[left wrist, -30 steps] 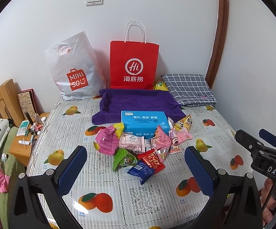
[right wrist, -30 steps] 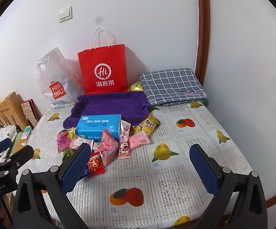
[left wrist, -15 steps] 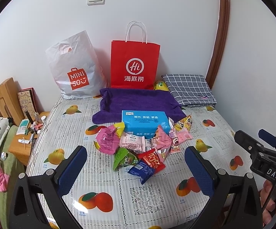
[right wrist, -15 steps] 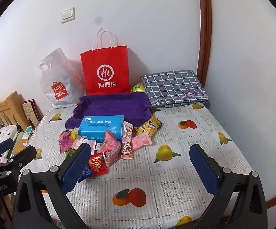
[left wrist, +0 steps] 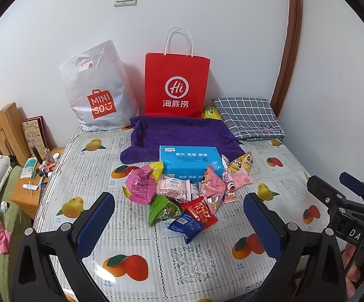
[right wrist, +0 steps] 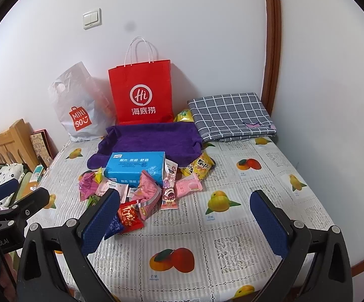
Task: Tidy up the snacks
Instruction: 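Move both tools forward toward the snack pile beside the blue tissue box, then grasp the yellow triangular snack bag with the right tool while the left tool grasps the pink snack bag, then carry both held snack bags up and over onto the purple towel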
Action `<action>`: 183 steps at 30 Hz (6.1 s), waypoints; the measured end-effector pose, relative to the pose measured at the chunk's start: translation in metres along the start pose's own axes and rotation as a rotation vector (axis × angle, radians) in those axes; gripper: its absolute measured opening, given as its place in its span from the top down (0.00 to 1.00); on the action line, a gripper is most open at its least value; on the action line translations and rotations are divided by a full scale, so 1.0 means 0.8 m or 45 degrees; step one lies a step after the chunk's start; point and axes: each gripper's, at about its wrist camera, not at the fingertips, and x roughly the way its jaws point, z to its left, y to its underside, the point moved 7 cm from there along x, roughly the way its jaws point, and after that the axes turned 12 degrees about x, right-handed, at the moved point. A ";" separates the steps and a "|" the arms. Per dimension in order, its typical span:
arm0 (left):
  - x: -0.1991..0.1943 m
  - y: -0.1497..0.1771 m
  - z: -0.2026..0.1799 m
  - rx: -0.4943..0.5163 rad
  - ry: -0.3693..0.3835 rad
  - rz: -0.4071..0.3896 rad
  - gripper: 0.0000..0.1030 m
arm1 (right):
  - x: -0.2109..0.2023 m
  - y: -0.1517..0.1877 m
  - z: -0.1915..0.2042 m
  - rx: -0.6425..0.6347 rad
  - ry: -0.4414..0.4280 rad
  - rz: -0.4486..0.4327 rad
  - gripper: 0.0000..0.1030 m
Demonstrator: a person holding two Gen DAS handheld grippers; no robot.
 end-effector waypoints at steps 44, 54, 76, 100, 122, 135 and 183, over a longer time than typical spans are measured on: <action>0.126 -0.034 0.040 -0.006 0.006 0.142 0.02 | 0.129 -0.025 -0.019 -0.012 0.035 0.079 0.06; 0.183 -0.024 0.067 -0.014 -0.005 0.195 0.04 | 0.193 -0.009 -0.040 0.011 0.079 0.195 0.08; 0.266 0.005 0.126 -0.110 -0.035 0.317 0.04 | 0.315 0.012 -0.054 0.036 0.101 0.300 0.12; 0.278 0.023 0.137 -0.132 0.080 0.348 0.05 | 0.376 -0.001 -0.056 0.087 0.018 0.306 0.51; 0.260 0.040 0.105 -0.150 0.270 0.335 0.49 | 0.256 -0.003 -0.066 0.057 0.006 0.180 0.54; 0.187 0.018 0.105 -0.132 0.230 0.231 0.49 | 0.187 0.007 -0.040 0.061 -0.052 0.161 0.54; 0.211 -0.099 0.073 -0.019 0.262 0.161 0.49 | 0.218 -0.060 0.071 -0.067 -0.208 0.146 0.55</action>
